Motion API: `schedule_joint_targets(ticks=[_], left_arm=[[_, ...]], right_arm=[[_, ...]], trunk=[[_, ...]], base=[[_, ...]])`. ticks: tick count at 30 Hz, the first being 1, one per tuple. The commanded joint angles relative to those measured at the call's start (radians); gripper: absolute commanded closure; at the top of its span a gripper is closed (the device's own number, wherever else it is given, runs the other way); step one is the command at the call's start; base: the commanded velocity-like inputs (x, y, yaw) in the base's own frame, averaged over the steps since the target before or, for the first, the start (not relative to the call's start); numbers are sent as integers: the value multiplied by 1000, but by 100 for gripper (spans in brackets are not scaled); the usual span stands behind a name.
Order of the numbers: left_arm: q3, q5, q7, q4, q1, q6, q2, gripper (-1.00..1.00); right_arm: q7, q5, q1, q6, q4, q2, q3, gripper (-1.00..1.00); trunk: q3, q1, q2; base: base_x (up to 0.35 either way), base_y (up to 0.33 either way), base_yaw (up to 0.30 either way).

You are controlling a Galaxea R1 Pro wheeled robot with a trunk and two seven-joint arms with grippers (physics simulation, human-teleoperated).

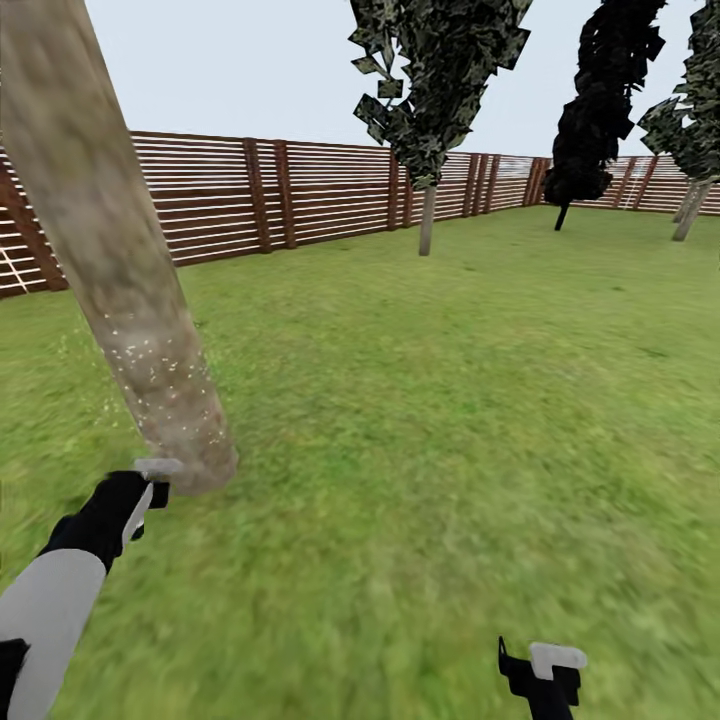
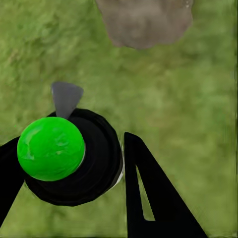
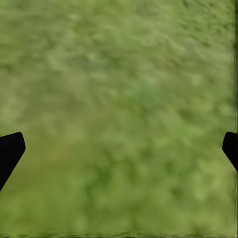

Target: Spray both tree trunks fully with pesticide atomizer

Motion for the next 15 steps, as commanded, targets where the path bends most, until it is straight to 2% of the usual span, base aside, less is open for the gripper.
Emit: schedule_joint_targets(ticks=[1, 2, 3, 4, 5, 6, 7, 8, 9, 10, 11, 12, 15], left_arm=[[1, -16, -37, 5, 36, -63, -2, 100], [-7, -22, -130, 9, 77, -139, 0, 100], [-10, -26, -190, 10, 96, -177, 2, 100], [-14, -43, -299, 10, 125, -245, 6, 100], [-15, -66, -370, 11, 143, -291, 9, 100], [-16, -106, -447, 11, 160, -344, 14, 100], [-16, -194, -584, 11, 180, -430, 18, 100], [-13, -322, -782, 11, 195, -528, 21, 100], [-18, -514, -1070, 10, 202, -587, 19, 100], [-53, -664, -1203, 10, 202, -604, 13, 100], [-68, -711, -1238, 9, 199, -615, 9, 100], [-73, -728, -1251, 8, 195, -619, 8, 100], [-79, -745, -1267, 10, 190, -621, 8, 100]], right_arm=[[-4, 7, -1, -1, 0, 0, -4, -100], [-3, 7, -1, -1, -4, -2, -4, -100], [-3, 7, -1, -1, -5, -2, -3, -100], [-3, 7, -1, 0, -7, -2, -3, -100], [-2, 9, -1, 0, -8, -3, -2, -100], [1, 20, -1, 0, -9, -2, 8, -100], [19, 76, -1, 2, -19, -2, 65, -100], [82, 188, -1, 11, -56, -2, 167, -100], [453, 323, -13, 196, -185, -15, 241, -100], [643, 341, -29, 319, -313, -17, 251, -100], [707, 346, -31, 346, -367, -16, 253, -100], [752, 347, -34, 354, -397, -15, 254, -100], [879, 349, -52, 363, -462, -18, 255, -100]], trunk=[[-1, -1, 0], [-1, -1, 0], [-1, -1, 0], [-1, -1, 0], [-1, -1, 0], [-1, -1, 0], [-1, -1, 0], [-1, -1, 0], [-1, -1, 0], [-1, -1, 0], [-1, -1, 0], [-1, -1, 0], [-1, -1, 0]], base=[[-277, -153, 0], [-282, -145, 0], [-283, -143, 0], [-272, -133, 0], [-255, -126, 0], [-227, -114, 0], [-135, -63, 0], [-44, -21, 0], [-5, -2, 0], [0, 0, 0], [0, 0, 0], [0, 0, 0], [0, 0, 0]])
